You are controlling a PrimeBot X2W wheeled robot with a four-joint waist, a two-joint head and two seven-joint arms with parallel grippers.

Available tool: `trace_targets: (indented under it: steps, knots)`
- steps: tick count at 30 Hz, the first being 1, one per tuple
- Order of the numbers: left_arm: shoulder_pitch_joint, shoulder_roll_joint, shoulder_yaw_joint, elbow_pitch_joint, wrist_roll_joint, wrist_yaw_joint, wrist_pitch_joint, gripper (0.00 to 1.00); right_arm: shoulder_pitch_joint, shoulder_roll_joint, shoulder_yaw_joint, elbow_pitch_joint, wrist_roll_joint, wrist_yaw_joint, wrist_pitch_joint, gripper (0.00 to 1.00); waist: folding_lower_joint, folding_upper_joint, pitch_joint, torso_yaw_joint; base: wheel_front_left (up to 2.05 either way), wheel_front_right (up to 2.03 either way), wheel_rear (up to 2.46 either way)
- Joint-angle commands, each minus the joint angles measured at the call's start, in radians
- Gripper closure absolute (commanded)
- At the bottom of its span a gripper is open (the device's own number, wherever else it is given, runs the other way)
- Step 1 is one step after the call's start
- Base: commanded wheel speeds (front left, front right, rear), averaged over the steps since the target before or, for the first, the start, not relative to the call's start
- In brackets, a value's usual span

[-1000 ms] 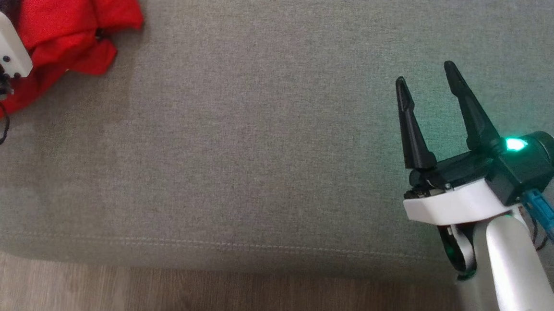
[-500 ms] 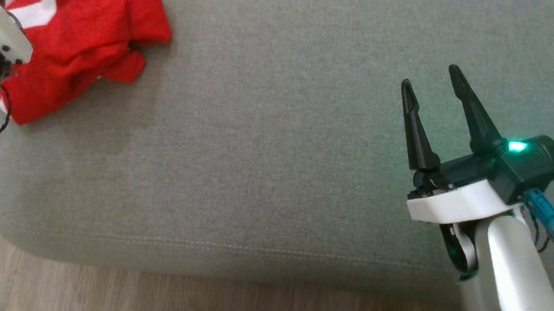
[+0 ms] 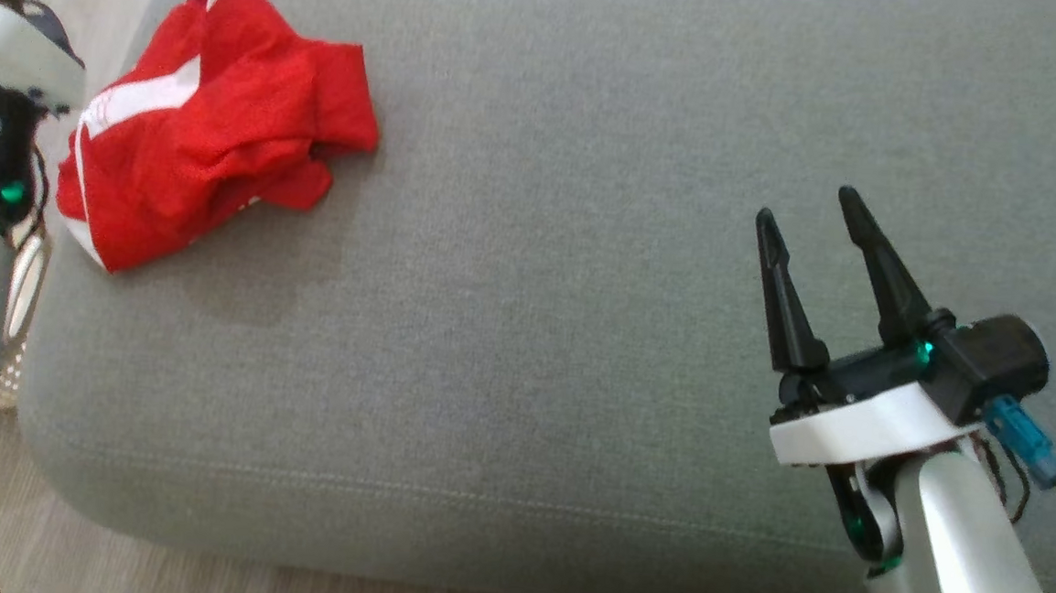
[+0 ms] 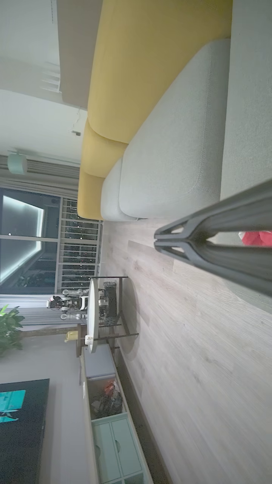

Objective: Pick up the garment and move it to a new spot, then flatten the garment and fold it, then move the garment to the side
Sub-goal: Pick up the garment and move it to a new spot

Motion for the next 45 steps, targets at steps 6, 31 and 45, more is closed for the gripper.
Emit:
trace_targets:
  steps: [6, 31, 45]
  knots:
    - [0.159, 0.067, 0.031, -0.199, 0.007, 0.059, -0.008, 1.0, 0.044, 0.005, 0.024, -0.033, 0.049, 0.007, -0.009, 0.0, 0.0, -0.0001, -0.108, -0.017, 0.0, 0.0, 0.0]
    - [0.895, -0.158, 0.14, -0.669, 0.142, 0.277, -0.025, 0.0, 0.21, 0.005, 0.032, -0.079, 0.078, 0.007, -0.009, 0.0, 0.0, -0.0001, -0.234, 0.031, 0.0, 0.0, 0.0]
    - [0.897, -0.213, 0.219, -0.66, 0.228, 0.202, -0.025, 0.0, 0.195, 0.005, 0.041, -0.083, 0.071, 0.007, -0.009, 0.0, 0.0, -0.0001, -0.193, 0.011, 0.0, 0.0, 0.0]
